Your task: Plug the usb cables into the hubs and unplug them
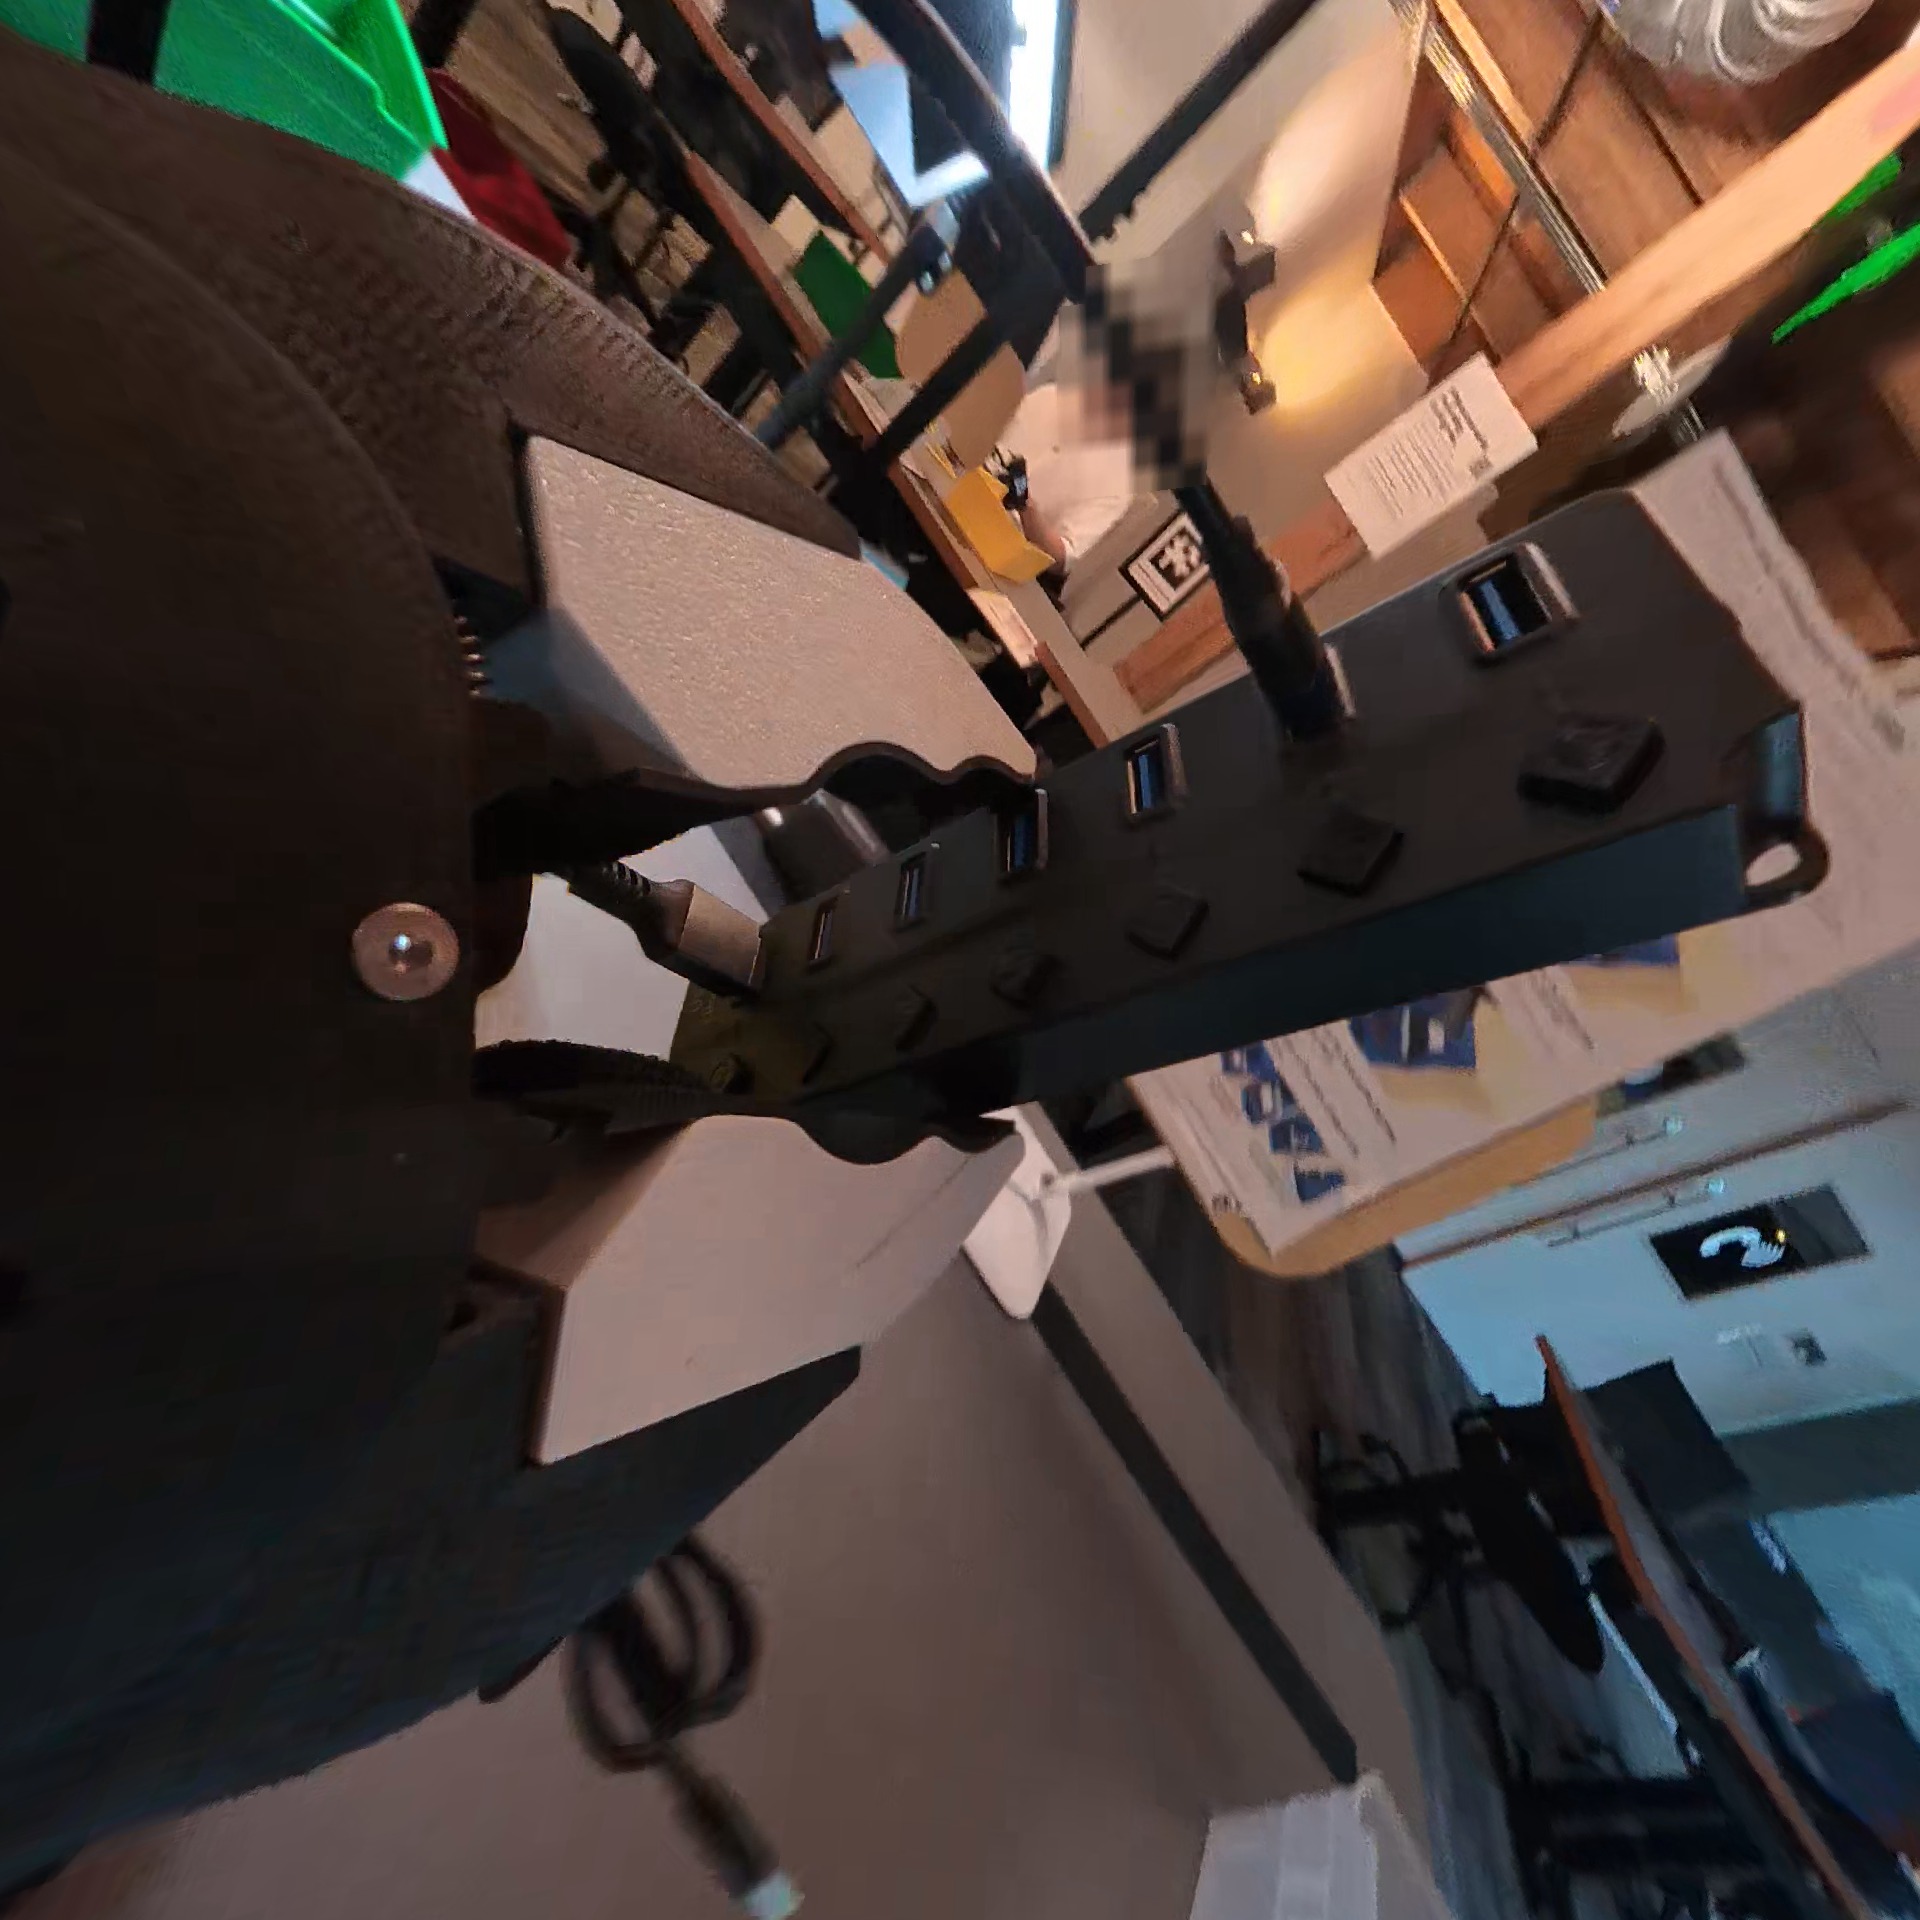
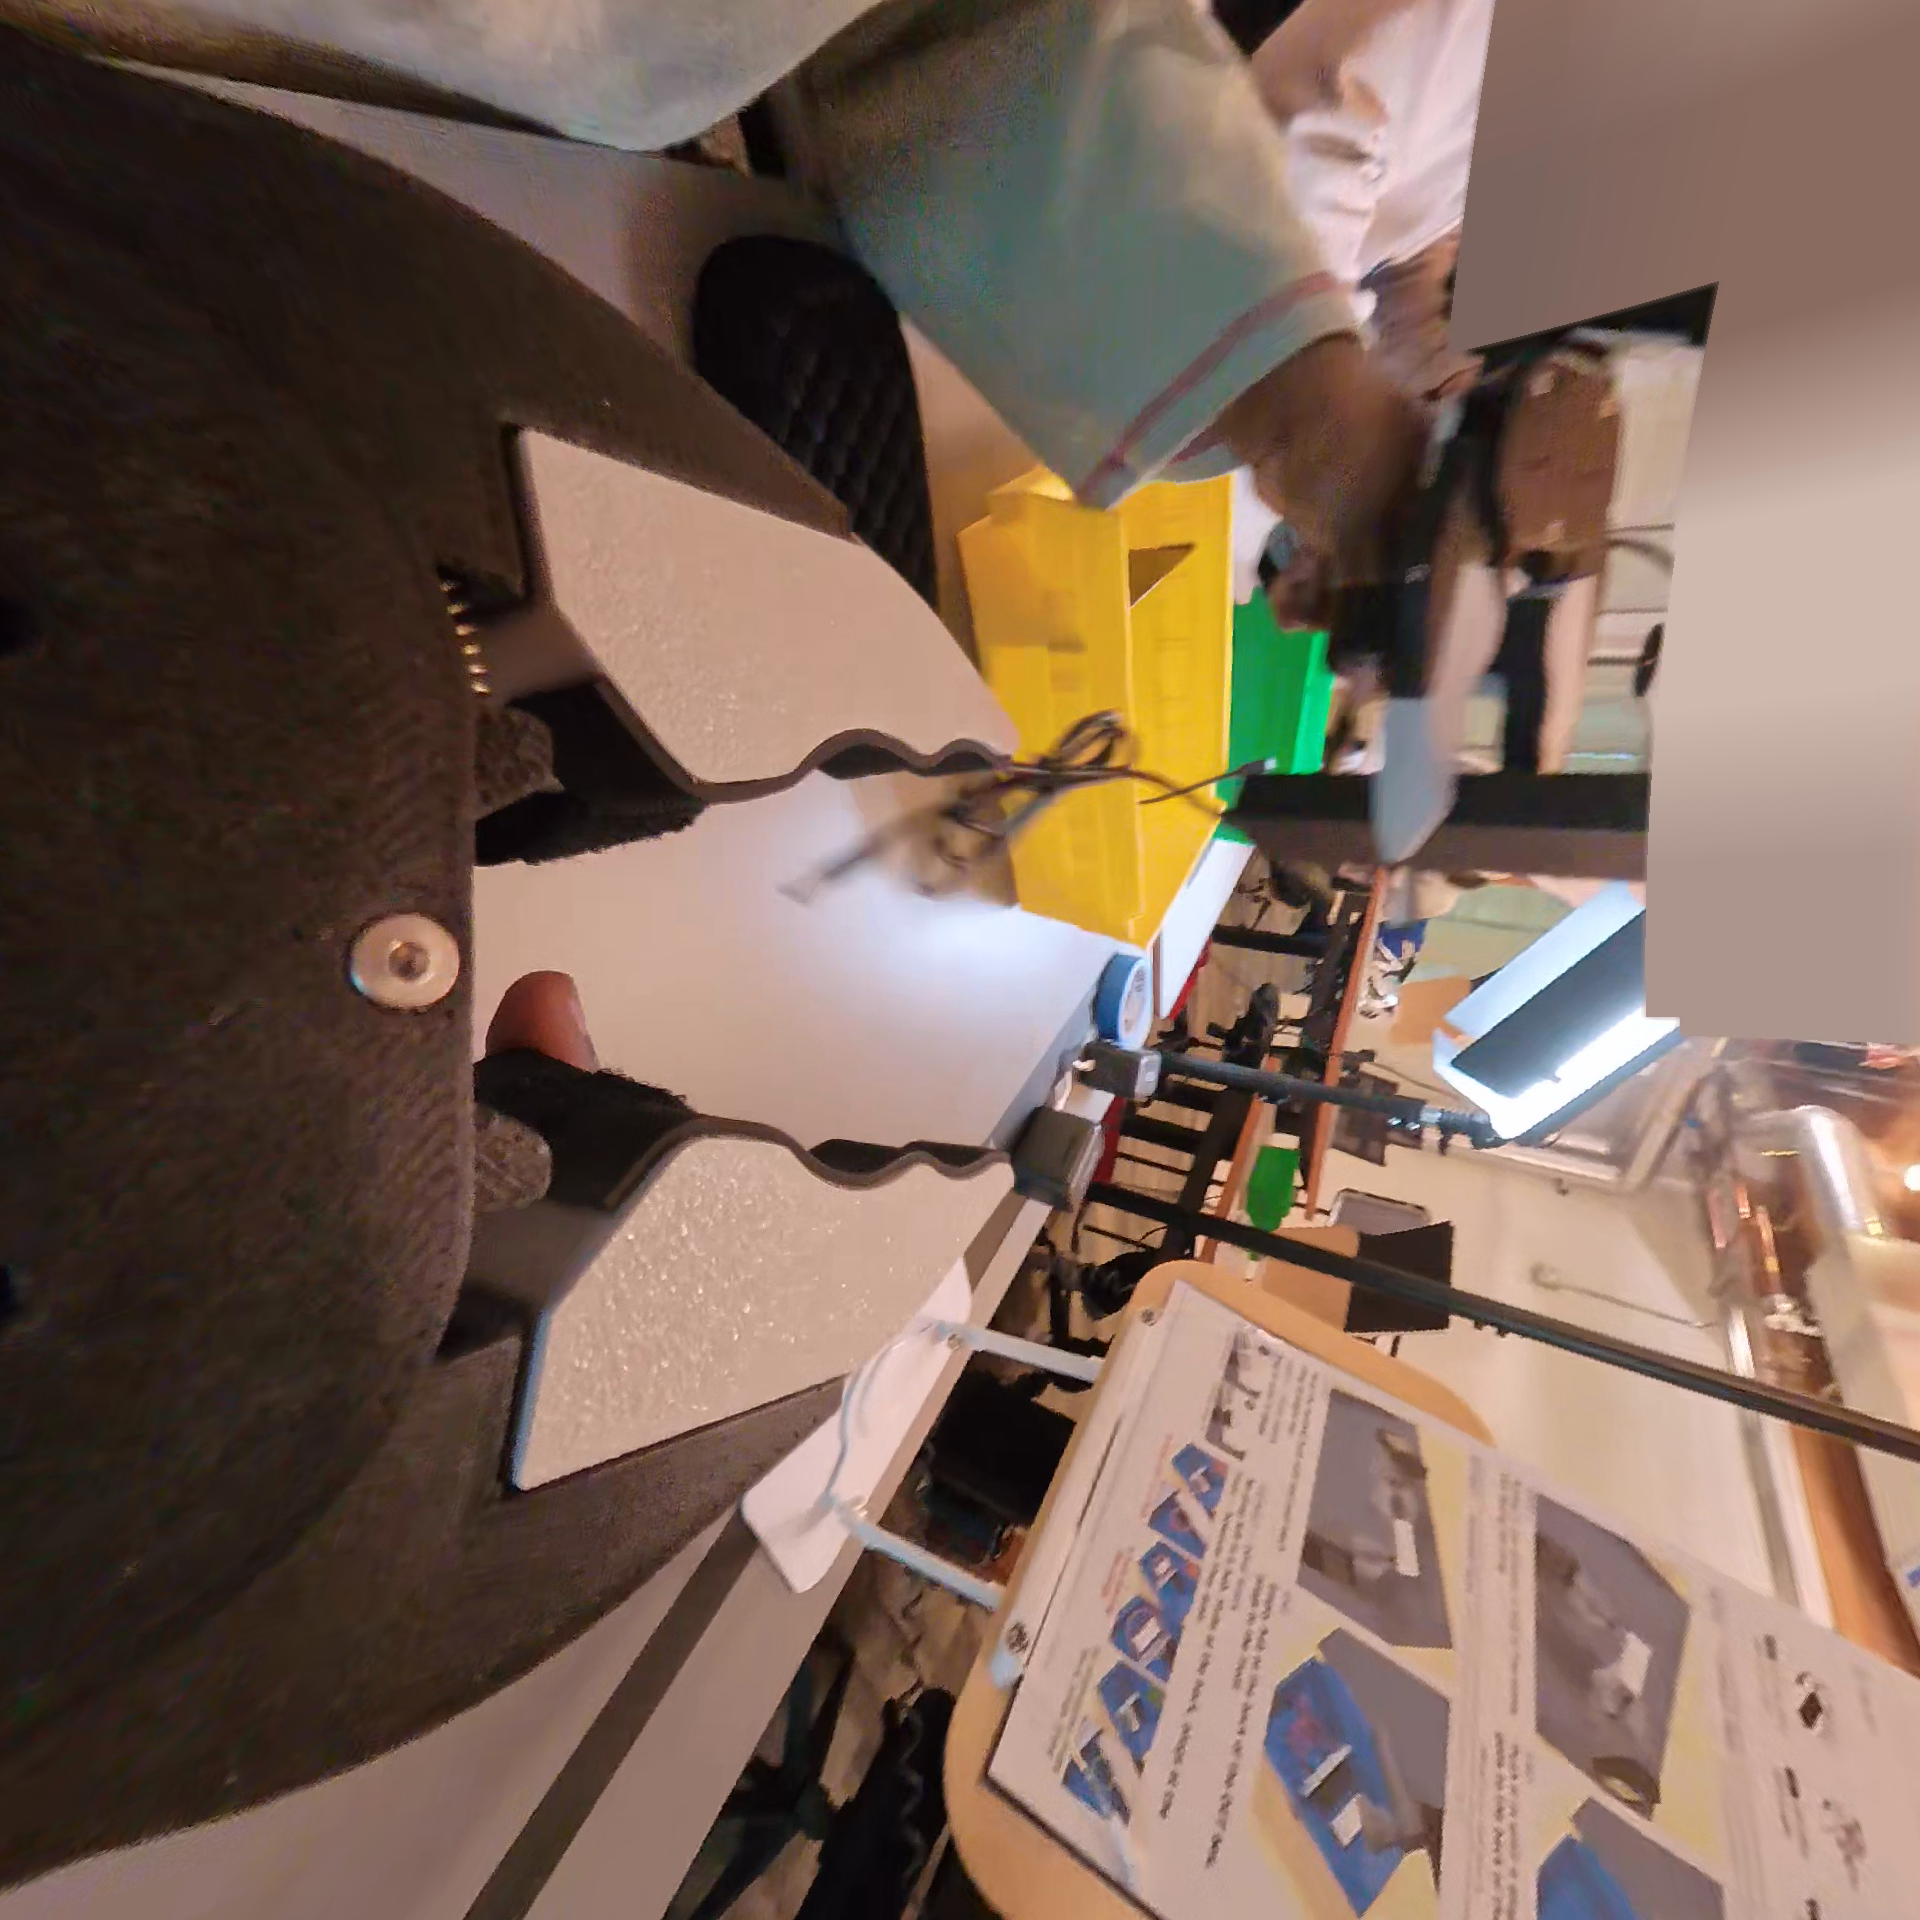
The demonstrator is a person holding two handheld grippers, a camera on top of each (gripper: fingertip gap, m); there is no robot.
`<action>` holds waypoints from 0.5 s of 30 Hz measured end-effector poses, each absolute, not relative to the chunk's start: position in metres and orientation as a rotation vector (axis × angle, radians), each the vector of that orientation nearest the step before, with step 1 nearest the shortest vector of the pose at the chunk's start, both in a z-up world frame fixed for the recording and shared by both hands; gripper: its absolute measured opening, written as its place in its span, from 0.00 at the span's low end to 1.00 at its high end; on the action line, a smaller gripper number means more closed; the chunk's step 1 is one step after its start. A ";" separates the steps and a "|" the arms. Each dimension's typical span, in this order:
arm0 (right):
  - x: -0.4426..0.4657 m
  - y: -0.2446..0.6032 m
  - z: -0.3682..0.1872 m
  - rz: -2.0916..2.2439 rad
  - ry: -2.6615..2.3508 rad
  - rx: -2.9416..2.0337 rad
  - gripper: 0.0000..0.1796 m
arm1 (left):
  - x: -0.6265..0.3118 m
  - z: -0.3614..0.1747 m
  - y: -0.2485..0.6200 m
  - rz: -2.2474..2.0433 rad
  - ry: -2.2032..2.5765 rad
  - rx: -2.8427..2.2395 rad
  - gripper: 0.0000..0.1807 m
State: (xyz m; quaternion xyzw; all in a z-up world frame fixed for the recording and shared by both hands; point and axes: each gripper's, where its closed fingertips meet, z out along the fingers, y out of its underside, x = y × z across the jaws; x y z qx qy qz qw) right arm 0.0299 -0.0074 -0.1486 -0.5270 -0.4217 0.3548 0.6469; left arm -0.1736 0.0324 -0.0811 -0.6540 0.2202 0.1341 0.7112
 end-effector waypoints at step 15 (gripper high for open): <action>-0.041 0.014 -0.145 0.841 -0.703 -1.215 0.28 | -0.036 -0.188 0.042 0.508 0.893 -1.451 0.32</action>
